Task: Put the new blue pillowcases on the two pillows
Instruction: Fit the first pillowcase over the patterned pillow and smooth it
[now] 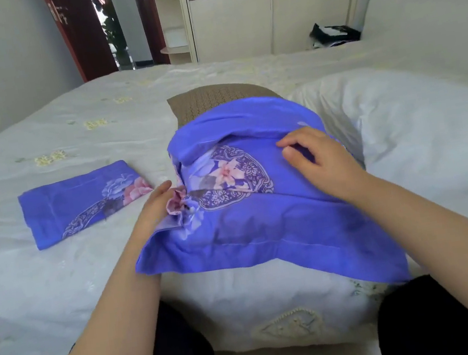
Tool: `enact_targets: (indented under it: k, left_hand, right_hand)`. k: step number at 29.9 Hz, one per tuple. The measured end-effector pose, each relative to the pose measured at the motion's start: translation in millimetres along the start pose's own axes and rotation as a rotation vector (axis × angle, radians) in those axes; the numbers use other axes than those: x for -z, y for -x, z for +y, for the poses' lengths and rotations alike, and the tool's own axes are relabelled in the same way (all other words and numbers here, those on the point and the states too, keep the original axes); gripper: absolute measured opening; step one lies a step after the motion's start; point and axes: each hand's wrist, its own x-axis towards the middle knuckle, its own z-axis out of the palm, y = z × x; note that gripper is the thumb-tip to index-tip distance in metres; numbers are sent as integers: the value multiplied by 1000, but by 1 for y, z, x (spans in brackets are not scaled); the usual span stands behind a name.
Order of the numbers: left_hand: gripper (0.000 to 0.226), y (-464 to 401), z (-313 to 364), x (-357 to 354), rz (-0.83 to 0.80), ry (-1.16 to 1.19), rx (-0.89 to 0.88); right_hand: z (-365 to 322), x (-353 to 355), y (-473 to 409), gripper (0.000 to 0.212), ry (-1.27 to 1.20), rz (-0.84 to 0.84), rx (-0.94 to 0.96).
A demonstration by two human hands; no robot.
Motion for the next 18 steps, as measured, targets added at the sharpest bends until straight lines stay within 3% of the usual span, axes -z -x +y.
enact_targets:
  k: [1, 2, 3, 4, 5, 7, 8, 10, 14, 18]
  left_hand:
    - [32, 15, 4, -20, 179, -77, -79]
    - [25, 27, 3, -30, 513, -275, -343]
    - [17, 43, 4, -44, 672, -436, -560]
    - [14, 59, 7, -62, 644, -549, -696]
    - [16, 70, 8, -79, 504, -702, -778]
    - [33, 67, 1, -93, 230, -1260, -769]
    - [41, 63, -6, -95, 160, -1512, -795]
    - [43, 53, -20, -95, 133, -1766, -902]
    - [23, 46, -36, -101, 287, -1838, -1179]
    - [6, 48, -46, -107, 402, -1781, -1382]
  right_hand:
    - [12, 5, 13, 47, 30, 13, -14]
    - [22, 8, 26, 48, 51, 19, -29]
    - [29, 9, 38, 49, 62, 23, -39]
    - [34, 10, 48, 50, 68, 31, -37]
    - [37, 11, 57, 51, 82, 36, -27]
    - [39, 13, 68, 58, 123, 28, 10]
    - [37, 14, 73, 65, 142, 18, 19]
    - [34, 10, 79, 73, 200, 4, 42]
    - [38, -3, 93, 58, 461, 52, 94]
    - [37, -5, 103, 39, 511, 123, -55]
